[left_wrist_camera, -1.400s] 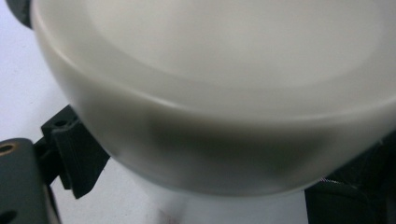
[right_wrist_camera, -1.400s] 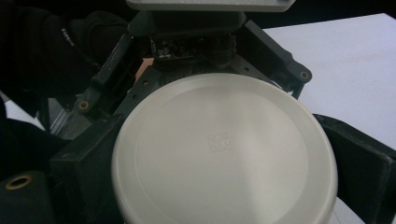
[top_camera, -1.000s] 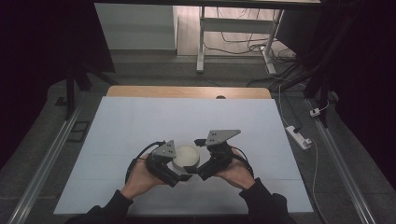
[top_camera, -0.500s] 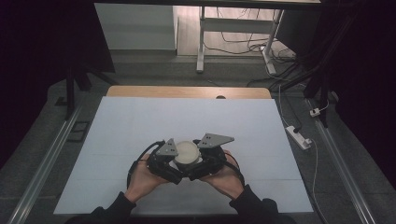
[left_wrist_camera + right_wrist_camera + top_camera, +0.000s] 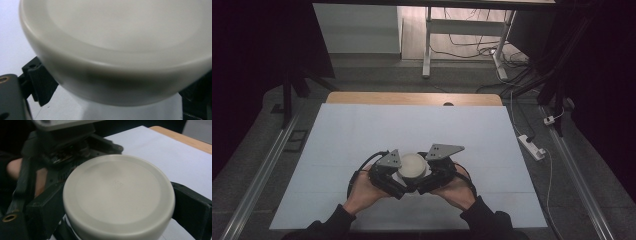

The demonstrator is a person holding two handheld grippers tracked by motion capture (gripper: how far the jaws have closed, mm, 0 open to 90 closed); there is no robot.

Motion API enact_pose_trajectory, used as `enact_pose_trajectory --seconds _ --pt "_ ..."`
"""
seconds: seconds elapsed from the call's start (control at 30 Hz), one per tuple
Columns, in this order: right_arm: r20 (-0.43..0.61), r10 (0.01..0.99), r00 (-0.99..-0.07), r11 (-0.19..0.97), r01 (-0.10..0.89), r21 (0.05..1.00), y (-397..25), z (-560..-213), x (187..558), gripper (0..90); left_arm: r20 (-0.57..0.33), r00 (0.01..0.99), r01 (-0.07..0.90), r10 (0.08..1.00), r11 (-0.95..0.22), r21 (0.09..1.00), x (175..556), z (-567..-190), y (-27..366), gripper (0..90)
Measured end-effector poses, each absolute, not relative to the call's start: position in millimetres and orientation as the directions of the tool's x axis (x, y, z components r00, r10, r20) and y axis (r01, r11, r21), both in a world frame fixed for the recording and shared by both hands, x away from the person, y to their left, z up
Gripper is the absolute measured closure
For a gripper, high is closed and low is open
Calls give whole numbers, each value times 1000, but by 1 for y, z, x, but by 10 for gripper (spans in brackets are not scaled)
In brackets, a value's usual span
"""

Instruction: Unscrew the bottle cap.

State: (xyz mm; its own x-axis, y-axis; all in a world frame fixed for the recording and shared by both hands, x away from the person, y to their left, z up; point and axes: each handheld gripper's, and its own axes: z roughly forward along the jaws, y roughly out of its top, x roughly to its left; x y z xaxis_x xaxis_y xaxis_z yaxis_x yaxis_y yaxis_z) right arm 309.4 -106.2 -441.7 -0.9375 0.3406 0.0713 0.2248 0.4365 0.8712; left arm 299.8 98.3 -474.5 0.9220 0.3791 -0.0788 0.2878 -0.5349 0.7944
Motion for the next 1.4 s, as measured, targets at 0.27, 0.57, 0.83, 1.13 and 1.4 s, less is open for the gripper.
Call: enact_pose_trajectory --seconds 0.27,0.57,0.83,1.13,1.4 --pt "110 184 -977 441 182 879 -118 -438 316 91 -91 958 231 271 -547 805 301 -472 107 73" --pt "81 375 -923 415 246 876 -103 -442 307 48 -39 908 285 417 -547 787 296 -471 97 73" --pt "37 406 -913 423 223 878 -98 -446 302 62 -11 910 268 414 -568 778 293 -470 92 74" --pt "78 264 -961 437 191 879 -106 -443 309 64 -31 948 220 318 -578 786 294 -469 95 74" --pt "89 153 -984 456 150 877 -110 -442 311 65 -57 975 175 216 -578 797 294 -470 96 74"
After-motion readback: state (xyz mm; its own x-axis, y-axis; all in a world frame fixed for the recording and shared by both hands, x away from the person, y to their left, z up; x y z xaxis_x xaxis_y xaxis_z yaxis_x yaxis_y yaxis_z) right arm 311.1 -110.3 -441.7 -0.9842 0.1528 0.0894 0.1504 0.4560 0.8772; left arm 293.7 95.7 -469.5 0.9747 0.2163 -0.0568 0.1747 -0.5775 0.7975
